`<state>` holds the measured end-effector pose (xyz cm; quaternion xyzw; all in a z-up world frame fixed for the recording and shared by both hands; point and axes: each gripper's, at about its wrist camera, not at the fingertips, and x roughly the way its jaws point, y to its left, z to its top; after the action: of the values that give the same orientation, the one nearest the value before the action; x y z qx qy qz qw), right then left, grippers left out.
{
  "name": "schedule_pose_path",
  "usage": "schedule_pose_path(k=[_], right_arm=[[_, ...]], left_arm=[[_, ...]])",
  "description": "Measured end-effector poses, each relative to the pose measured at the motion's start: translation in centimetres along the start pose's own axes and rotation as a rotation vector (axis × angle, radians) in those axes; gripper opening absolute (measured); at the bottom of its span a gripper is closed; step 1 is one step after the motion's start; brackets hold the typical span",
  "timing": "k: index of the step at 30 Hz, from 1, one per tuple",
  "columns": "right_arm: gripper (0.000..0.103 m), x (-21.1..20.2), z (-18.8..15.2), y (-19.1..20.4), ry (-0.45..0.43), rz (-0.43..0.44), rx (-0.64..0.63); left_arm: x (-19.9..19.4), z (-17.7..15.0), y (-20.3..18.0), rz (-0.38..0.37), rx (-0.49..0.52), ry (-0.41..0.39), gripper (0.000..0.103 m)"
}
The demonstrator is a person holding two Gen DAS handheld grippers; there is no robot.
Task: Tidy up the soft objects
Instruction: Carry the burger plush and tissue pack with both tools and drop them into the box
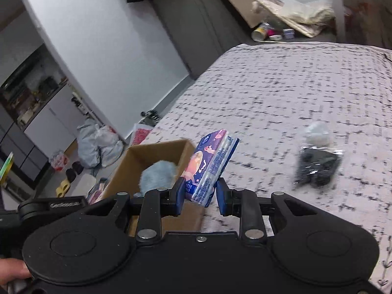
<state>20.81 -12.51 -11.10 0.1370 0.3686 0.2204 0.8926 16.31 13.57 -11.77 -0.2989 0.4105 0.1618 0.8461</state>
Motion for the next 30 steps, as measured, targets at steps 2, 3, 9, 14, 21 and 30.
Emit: schedule_pose_path(k=[2,3,9,14,21,30], right_arm=[[0.027,0.2,-0.1,1.0,0.002,0.012,-0.019],[0.027,0.3,-0.1,1.5,0.004,0.019,-0.028],[0.027,1.6,-0.7,3.9,0.048,0.045,-0.060],[0.027,2.8,-1.6,5.7,0.092,0.062,-0.090],[0.027,4.2,-2.2,7.5,0.149,0.084,-0.111],[0.043,5.0,-3.1,8.8,0.215,0.110,-0.164]], left_arm=[[0.1,0.1,0.3,-0.008,-0.006,0.000,0.038],[0.2,0.1,0.5,-0.012,-0.009,0.000,0.040],[1.0,0.5,1.8,-0.037,-0.068,0.021,0.045],[1.2,0.9,2.9,-0.055,-0.120,0.037,0.047],[0.2,2.3,3.5,-0.042,-0.114,0.006,0.048],[0.3,2.5,3.2,-0.041,-0.058,0.018,0.048]])
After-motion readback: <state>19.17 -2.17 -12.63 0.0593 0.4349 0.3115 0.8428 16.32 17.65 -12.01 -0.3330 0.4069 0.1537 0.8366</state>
